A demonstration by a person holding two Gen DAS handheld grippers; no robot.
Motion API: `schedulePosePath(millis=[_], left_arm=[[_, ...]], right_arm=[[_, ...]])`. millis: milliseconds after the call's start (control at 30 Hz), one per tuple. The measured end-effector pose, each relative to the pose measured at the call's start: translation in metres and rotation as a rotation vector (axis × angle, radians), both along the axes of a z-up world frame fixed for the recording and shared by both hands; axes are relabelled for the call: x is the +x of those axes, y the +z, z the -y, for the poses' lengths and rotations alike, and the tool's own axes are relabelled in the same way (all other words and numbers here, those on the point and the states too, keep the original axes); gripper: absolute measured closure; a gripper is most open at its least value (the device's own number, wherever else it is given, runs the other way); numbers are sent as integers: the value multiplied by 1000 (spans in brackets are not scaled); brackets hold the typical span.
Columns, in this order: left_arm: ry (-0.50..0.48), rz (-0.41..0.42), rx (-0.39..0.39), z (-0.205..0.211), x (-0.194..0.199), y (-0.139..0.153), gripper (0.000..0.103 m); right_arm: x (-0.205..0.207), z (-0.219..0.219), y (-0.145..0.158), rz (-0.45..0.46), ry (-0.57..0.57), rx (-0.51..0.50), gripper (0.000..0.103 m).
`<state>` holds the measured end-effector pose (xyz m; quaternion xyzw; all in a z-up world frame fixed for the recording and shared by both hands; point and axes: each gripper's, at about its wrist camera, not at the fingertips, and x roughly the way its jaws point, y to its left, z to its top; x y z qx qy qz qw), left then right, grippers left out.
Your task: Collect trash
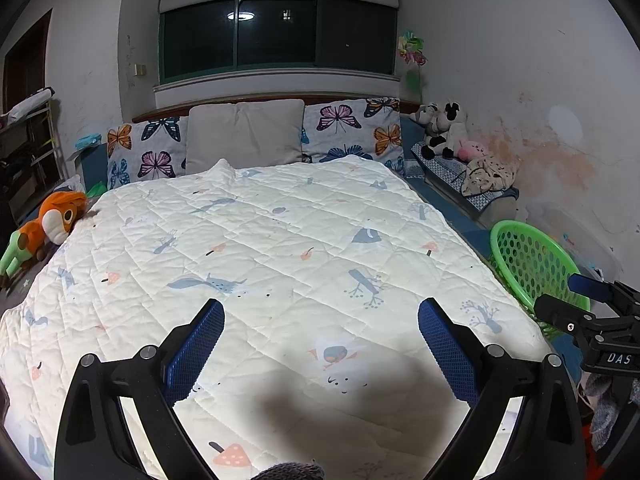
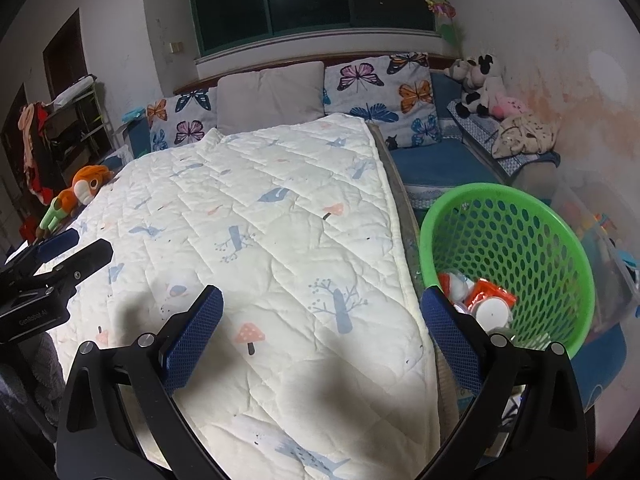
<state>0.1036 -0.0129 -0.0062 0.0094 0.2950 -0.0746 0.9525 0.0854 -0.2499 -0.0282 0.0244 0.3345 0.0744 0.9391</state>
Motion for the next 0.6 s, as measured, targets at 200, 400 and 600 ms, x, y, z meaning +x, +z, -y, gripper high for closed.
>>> schedulePosePath(millis=[200, 400, 600], left_arm=[[4, 1, 2, 0, 0, -1, 9], [8, 0, 0, -1, 0, -1, 9], [11, 2, 3, -1, 0, -2, 9]], right_arm=[[-1, -2, 1, 24, 6, -23, 4], [-2, -4, 1, 38, 10, -42, 4], [-1, -4, 0, 39, 10, -38, 4]])
